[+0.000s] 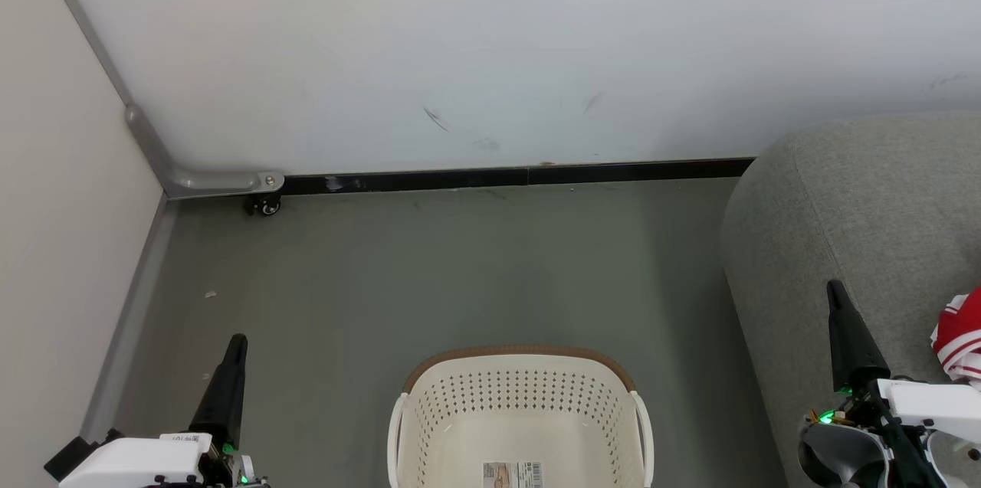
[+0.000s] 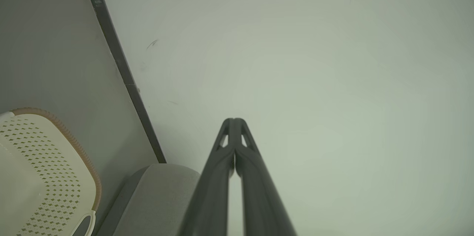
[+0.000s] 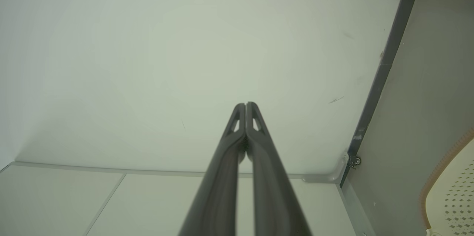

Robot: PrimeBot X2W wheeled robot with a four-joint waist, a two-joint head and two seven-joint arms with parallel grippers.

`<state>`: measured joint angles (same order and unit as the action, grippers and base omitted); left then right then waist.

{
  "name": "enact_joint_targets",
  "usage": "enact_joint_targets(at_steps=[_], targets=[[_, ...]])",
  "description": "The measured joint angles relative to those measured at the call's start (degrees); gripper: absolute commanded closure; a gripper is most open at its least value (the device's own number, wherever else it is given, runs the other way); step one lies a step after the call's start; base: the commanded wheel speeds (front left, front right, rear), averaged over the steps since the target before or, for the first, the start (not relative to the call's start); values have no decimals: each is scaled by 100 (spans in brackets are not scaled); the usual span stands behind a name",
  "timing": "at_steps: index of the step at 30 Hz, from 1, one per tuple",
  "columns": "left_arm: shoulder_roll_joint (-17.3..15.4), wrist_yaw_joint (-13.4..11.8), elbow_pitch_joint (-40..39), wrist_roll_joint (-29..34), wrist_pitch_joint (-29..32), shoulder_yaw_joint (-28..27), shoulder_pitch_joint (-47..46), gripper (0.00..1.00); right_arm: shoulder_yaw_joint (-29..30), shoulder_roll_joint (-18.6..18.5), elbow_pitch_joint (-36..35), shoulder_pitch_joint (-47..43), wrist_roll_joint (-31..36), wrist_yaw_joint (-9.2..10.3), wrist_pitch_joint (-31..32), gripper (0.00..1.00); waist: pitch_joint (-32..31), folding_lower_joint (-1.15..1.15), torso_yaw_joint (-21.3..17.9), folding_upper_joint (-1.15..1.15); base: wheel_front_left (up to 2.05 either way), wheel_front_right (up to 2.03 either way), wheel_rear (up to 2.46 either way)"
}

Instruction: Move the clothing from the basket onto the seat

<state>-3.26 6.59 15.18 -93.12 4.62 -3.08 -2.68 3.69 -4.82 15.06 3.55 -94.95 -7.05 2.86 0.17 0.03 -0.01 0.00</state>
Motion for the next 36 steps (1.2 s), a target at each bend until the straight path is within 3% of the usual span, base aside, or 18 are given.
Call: enact_joint_targets(at_steps=[36], targets=[[2, 8, 57, 1, 41, -15, -60, 100, 20, 1, 5, 0, 0, 0, 18, 100, -1, -1, 0, 0, 0, 0, 0]])
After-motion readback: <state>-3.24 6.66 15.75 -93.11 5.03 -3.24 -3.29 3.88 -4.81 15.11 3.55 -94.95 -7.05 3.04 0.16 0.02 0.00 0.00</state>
